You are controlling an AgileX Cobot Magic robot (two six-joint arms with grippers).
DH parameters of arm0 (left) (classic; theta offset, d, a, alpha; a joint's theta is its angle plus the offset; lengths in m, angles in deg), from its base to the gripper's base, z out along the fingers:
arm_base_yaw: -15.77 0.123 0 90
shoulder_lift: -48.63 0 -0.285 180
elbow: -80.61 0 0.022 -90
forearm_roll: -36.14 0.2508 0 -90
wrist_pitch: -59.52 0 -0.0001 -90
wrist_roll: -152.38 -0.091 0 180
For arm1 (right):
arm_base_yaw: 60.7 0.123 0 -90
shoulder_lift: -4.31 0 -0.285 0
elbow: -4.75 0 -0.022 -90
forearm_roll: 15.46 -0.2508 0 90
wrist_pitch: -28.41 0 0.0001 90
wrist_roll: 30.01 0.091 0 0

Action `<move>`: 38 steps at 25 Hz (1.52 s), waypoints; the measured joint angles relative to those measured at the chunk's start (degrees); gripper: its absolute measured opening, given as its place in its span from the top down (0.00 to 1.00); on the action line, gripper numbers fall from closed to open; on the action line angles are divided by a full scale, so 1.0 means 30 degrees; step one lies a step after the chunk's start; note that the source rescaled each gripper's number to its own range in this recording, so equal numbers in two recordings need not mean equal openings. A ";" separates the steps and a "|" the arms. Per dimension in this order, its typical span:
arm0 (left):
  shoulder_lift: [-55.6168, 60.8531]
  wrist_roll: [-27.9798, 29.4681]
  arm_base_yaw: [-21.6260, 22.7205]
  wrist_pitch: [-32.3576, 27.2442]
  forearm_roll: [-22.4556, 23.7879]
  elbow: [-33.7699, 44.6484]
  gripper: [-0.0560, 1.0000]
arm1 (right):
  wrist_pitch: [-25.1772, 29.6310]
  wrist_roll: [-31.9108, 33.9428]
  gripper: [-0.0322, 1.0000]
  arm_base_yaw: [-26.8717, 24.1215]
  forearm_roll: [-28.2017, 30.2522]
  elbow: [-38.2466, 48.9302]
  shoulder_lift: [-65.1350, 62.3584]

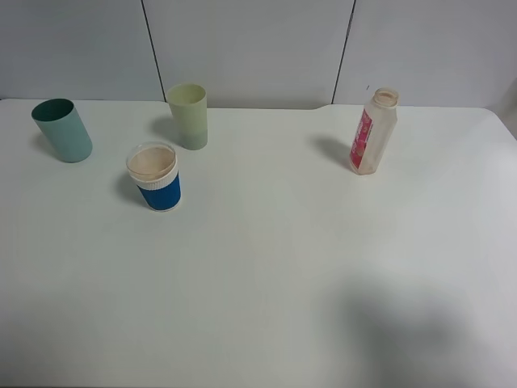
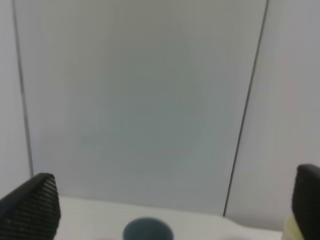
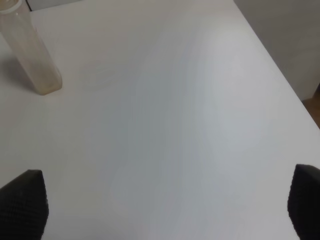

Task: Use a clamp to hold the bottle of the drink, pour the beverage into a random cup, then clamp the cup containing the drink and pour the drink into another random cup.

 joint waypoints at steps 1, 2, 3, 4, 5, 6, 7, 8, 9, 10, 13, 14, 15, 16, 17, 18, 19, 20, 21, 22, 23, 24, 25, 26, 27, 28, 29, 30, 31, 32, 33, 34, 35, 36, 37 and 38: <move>0.0622 0.0000 0.0000 -0.0681 0.0000 0.0000 0.21 | 0.0000 0.0000 0.03 0.0000 0.0000 0.0000 0.0000; 0.1709 0.0000 0.0000 -0.2280 -0.0054 0.0000 0.21 | 0.0000 0.0000 0.03 0.0000 0.0000 0.0000 0.0000; 0.2251 0.0000 0.0000 -0.3058 -0.0054 0.0000 0.21 | 0.0000 0.0000 0.03 0.0000 0.0000 0.0000 0.0000; 0.2740 0.0000 0.0000 -0.3773 -0.0064 0.0000 0.21 | 0.0000 0.0000 0.03 0.0000 0.0000 0.0000 0.0000; 0.3123 0.0018 0.0000 -0.4219 -0.0087 0.0000 0.21 | 0.0000 0.0000 0.03 0.0000 0.0000 0.0000 0.0000; 0.3614 0.0038 0.0000 -0.4716 -0.0120 0.0000 0.21 | 0.0000 0.0000 0.03 0.0000 0.0000 0.0000 0.0000; 0.3981 0.0041 0.0000 -0.5217 -0.0126 0.0000 0.21 | 0.0000 0.0000 0.03 0.0000 0.0000 0.0000 0.0000; 0.4249 0.0041 0.0000 -0.5579 -0.0126 0.0000 0.21 | 0.0000 0.0000 0.03 0.0000 0.0000 0.0000 0.0000; 0.4481 0.0057 0.0000 -0.5948 -0.0213 0.0000 0.21 | 0.0000 0.0000 0.03 0.0000 0.0000 0.0000 0.0000; 0.4725 0.0057 0.0000 -0.6466 -0.0373 -0.0033 0.21 | 0.0000 0.0000 0.03 0.0000 0.0000 0.0000 0.0000; 0.5152 0.0057 0.0000 -0.8400 -0.0590 -0.0760 0.27 | 0.0000 0.0000 0.03 0.0000 0.0000 0.0000 0.0000; 0.5195 0.0057 0.0000 -0.9106 -0.0611 -0.1164 0.30 | 0.0000 0.0000 0.03 0.0000 0.0000 0.0000 0.0000; 0.5232 0.0057 0.0000 -0.9817 -0.0630 -0.1600 0.33 | 0.0000 0.0000 0.03 0.0000 0.0000 0.0000 0.0000; 0.5232 0.0014 0.0000 -1.0475 -0.0630 -0.1966 0.34 | 0.0000 0.0000 0.03 0.0000 0.0000 0.0000 0.0000; 0.5232 -0.0046 0.0000 -1.1332 -0.0648 -0.2379 0.35 | 0.0000 0.0000 0.03 0.0000 0.0000 0.0000 0.0000; 0.5232 -0.0132 0.0000 -1.2232 -0.0652 -0.2756 0.36 | 0.0000 0.0000 0.03 0.0000 0.0000 0.0000 0.0000; 0.5275 -0.0202 0.0000 -1.3162 -0.0652 -0.3096 0.37 | 0.0000 0.0000 0.03 0.0000 0.0000 0.0000 0.0000; 0.5302 -0.0298 0.0000 -1.3942 -0.0652 -0.3343 0.38 | 0.0000 0.0000 0.03 0.0000 0.0000 0.0000 0.0000; 0.5432 -0.0403 0.0000 -1.4865 -0.0652 -0.3593 0.38 | 0.0000 0.0000 0.03 0.0000 0.0000 0.0000 0.0000; 0.5594 -0.0522 0.0000 -1.5722 -0.0635 -0.3815 0.38 | 0.0000 0.0000 0.03 0.0000 0.0000 0.0000 0.0000; 0.5780 -0.0626 0.0000 -1.6330 -0.0635 -0.3981 0.38 | 0.0000 0.0000 0.03 0.0000 0.0000 0.0000 0.0000; 0.5980 -0.0734 0.0000 -1.6993 -0.0615 -0.4165 0.38 | 0.0000 0.0000 0.03 0.0000 0.0000 0.0000 0.0000; 0.6250 -0.0777 0.0000 -1.7637 -0.0615 -0.4326 0.38 | 0.0000 0.0000 0.03 0.0000 0.0000 0.0000 0.0000; 0.6557 -0.0801 0.0000 -1.8269 -0.0596 -0.4463 0.38 | 0.0000 0.0000 0.03 0.0000 0.0000 0.0000 0.0000; 0.6823 -0.0818 0.0000 -1.8711 -0.0563 -0.4518 0.38 | 0.0000 0.0000 0.03 0.0000 0.0000 0.0000 0.0000; 0.7166 -0.0840 0.0000 -1.9288 -0.0452 -0.4542 0.38 | 0.0000 0.0000 0.03 0.0000 0.0000 0.0000 0.0000; 0.7492 -0.0864 0.0000 -1.9933 -0.0383 -0.4542 0.38 | 0.0000 0.0000 0.03 0.0000 0.0000 0.0000 0.0000; 0.7754 -0.0864 0.0000 -2.0444 -0.0271 -0.4542 0.38 | 0.0000 0.0000 0.03 0.0000 0.0000 0.0000 0.0000; 0.8049 -0.0864 0.0000 -2.0981 -0.0192 -0.4542 0.38 | 0.0000 0.0000 0.03 0.0000 0.0000 0.0000 0.0000; 0.8345 -0.0864 0.0000 -2.1456 -0.0152 -0.4542 0.38 | 0.0000 0.0000 0.03 0.0000 0.0000 0.0000 0.0000; 0.8618 -0.0864 0.0041 -2.1865 -0.0121 -0.4542 0.38 | 0.0000 0.0000 0.03 0.0000 0.0000 0.0000 0.0000; 0.8810 -0.0888 0.0126 -2.2218 -0.0102 -0.4542 0.38 | 0.0000 0.0000 0.03 0.0000 0.0000 0.0000 0.0000; 0.9013 -0.0951 0.0268 -2.2636 -0.0102 -0.4542 0.38 | 0.0000 0.0000 0.03 0.0000 0.0000 0.0000 0.0000; 0.9206 -0.1055 0.0451 -2.3152 -0.0102 -0.4542 0.38 | 0.0000 0.0000 0.03 0.0000 0.0000 0.0000 0.0000; 0.9350 -0.1230 0.0665 -2.3525 -0.0102 -0.4542 0.38 | 0.0000 0.0000 0.03 0.0000 0.0000 0.0000 0.0000; 0.9486 -0.1449 0.0866 -2.3856 -0.0123 -0.4542 0.38 | 0.0000 0.0000 0.03 0.0000 0.0000 0.0000 0.0000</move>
